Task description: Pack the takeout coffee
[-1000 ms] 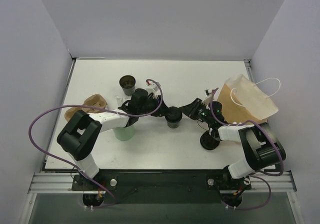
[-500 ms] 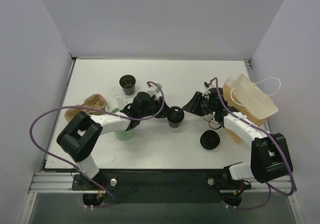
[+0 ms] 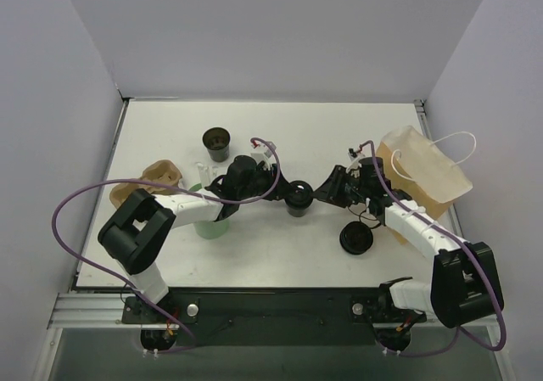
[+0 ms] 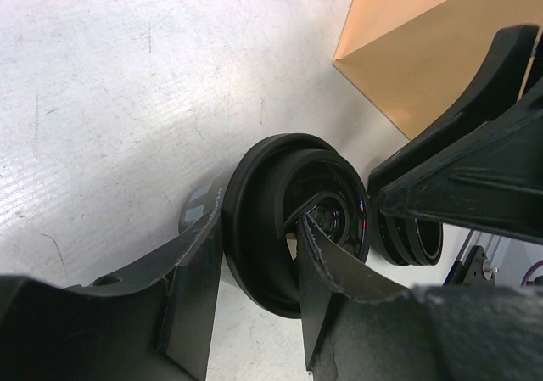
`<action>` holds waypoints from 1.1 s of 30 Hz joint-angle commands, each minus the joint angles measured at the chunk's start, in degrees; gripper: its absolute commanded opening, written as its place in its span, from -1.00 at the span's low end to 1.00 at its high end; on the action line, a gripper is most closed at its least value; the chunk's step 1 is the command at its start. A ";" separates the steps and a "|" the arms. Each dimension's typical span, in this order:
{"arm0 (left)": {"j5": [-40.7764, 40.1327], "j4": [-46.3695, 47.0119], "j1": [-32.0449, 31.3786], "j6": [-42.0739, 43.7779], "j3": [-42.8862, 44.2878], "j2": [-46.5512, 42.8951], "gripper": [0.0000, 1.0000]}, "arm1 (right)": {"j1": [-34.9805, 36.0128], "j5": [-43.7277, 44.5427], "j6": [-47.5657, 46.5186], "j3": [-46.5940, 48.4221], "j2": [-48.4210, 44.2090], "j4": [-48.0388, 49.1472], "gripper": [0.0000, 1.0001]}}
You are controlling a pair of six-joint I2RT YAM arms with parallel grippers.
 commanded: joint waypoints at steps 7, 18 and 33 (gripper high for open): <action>-6.66 -22.27 -0.49 6.42 -4.73 7.02 -0.10 | -0.24 -2.09 4.20 -3.81 1.29 6.73 -0.42; -6.93 -22.45 -0.49 6.33 -4.47 8.16 -0.11 | -0.06 2.99 7.71 -13.03 2.88 13.33 -0.61; -7.01 -20.52 -0.49 5.01 -5.96 12.47 -0.11 | 8.55 19.00 11.23 -24.81 10.16 16.66 -0.65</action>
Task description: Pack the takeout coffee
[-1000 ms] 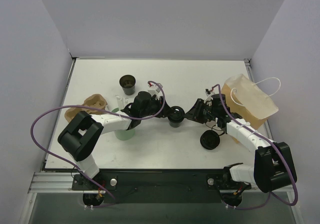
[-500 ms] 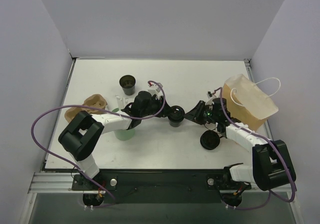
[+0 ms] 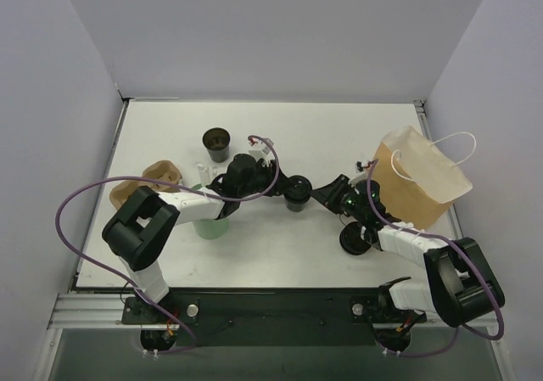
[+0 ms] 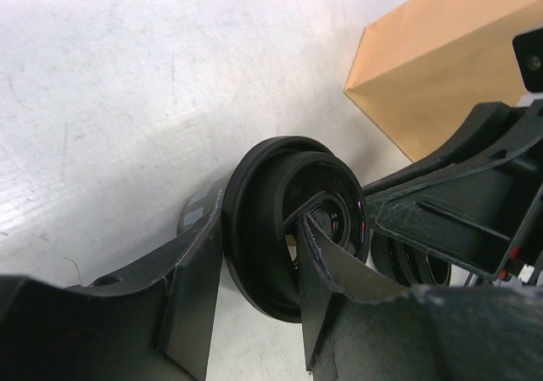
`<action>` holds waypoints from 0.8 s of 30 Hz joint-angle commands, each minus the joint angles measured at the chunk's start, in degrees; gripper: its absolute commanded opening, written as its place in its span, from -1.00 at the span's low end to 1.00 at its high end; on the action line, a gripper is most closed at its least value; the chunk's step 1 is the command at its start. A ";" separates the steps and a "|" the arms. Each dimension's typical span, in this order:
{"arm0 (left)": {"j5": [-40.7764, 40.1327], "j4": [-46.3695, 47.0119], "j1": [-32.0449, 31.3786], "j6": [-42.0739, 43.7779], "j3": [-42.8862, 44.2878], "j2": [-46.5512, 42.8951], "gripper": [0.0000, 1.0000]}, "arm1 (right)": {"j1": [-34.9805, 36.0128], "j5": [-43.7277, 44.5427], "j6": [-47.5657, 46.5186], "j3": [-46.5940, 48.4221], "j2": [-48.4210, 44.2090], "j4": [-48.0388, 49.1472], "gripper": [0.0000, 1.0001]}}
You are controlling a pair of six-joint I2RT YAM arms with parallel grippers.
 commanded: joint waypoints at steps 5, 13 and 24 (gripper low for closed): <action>-4.69 -21.84 -0.99 8.32 -6.82 8.70 -0.11 | 4.92 6.30 -1.85 -7.56 7.05 -11.86 -0.64; 1.63 -28.15 0.85 17.37 -0.77 9.93 -0.12 | 2.56 3.04 -12.39 11.92 -13.88 -37.44 -0.46; 13.39 -33.80 4.89 25.19 6.45 12.30 -0.16 | -6.23 -4.34 -22.07 29.88 -1.33 -46.33 -0.37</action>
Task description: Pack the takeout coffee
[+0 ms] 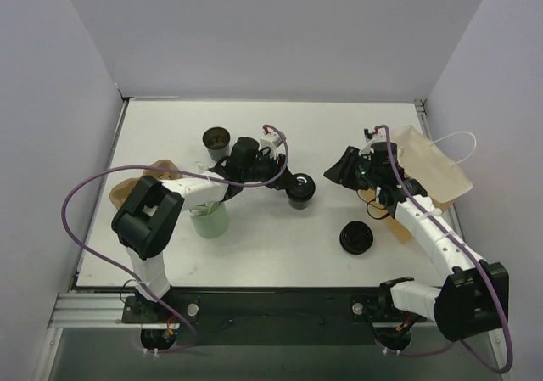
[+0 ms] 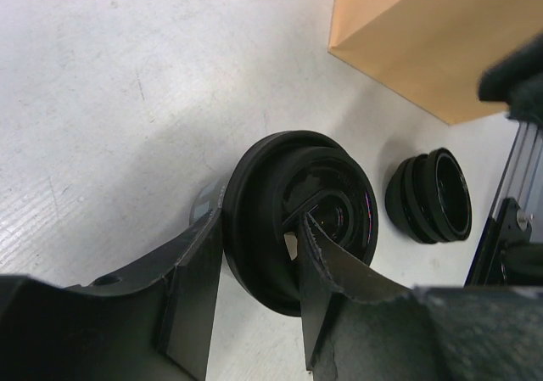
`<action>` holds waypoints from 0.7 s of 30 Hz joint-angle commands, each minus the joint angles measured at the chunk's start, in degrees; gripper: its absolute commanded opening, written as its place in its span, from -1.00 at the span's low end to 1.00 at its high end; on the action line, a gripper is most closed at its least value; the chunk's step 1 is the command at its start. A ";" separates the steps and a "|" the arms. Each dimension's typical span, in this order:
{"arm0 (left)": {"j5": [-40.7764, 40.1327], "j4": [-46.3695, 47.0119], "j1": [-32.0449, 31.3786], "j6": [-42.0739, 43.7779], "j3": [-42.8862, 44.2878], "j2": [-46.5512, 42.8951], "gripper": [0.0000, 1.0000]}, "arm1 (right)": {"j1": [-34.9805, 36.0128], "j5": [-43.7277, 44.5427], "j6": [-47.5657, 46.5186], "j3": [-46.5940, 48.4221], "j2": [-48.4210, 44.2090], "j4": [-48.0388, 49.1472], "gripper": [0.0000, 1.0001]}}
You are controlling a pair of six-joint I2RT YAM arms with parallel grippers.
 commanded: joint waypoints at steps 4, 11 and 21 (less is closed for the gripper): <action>2.78 -24.59 2.06 13.70 -2.15 9.25 -0.16 | -1.76 -6.94 -4.85 7.34 11.45 -5.17 -0.35; 2.69 -27.49 2.15 15.90 1.28 11.10 -0.17 | -1.93 -10.27 -1.52 6.12 15.67 1.66 -0.36; 2.43 -27.85 2.06 16.26 2.34 12.24 -0.17 | -2.02 -8.96 1.83 4.62 18.57 7.13 -0.42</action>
